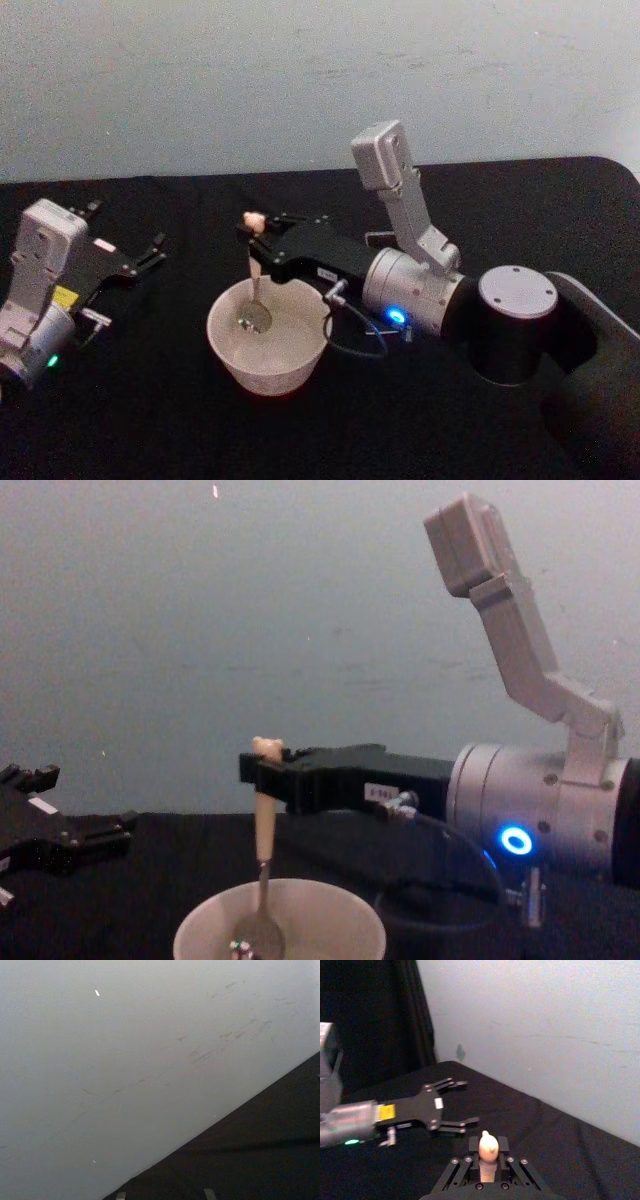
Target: Pick up the stirring spoon with one hand, stir inside the cup, then place it back in its original position.
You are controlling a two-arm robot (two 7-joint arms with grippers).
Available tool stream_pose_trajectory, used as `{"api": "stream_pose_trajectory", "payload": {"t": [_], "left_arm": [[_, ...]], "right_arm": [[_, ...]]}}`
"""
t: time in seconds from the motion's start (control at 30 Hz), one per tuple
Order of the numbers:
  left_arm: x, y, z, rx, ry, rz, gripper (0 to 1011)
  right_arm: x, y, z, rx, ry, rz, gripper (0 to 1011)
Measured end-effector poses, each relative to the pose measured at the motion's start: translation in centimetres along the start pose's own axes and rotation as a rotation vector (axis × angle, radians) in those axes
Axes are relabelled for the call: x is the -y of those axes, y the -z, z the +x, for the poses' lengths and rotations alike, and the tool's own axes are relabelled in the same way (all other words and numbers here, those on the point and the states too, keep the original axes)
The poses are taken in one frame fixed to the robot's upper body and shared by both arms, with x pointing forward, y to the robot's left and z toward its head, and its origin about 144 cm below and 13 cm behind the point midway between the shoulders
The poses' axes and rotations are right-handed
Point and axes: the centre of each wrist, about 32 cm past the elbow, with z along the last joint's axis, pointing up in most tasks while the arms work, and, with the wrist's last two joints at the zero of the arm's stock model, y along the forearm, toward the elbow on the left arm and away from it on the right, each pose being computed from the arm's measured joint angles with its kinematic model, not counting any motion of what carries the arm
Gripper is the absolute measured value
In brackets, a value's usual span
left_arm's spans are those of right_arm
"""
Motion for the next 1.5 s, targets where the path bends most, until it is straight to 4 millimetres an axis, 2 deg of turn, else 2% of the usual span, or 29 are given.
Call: {"api": "stream_pose_trajectory", "payload": {"t": [0.23, 0.6, 0.8, 1.27, 1.5], "left_arm": [[0.0, 0.0, 0.0, 0.000, 0.000, 0.000, 1001], [0.0, 0.0, 0.0, 0.000, 0.000, 0.000, 1001], [0.0, 0.0, 0.0, 0.000, 0.000, 0.000, 1001], [0.0, 0.0, 0.0, 0.000, 0.000, 0.000, 1001], [0.0, 0.0, 0.0, 0.000, 0.000, 0.000, 1001]], "right_arm": [[0.3, 0.0, 1.0, 0.005, 0.041, -0.005, 211], [3.4, 0.9, 1.3, 0.007, 0.011, -0.040, 211], [4.2, 0.5, 1.1, -0.012, -0.003, -0.027, 211], [4.7, -1.9, 1.5, -0.117, 0.040, 0.018, 211], [5.5, -4.1, 2.7, -0.206, 0.104, 0.070, 211]]}}
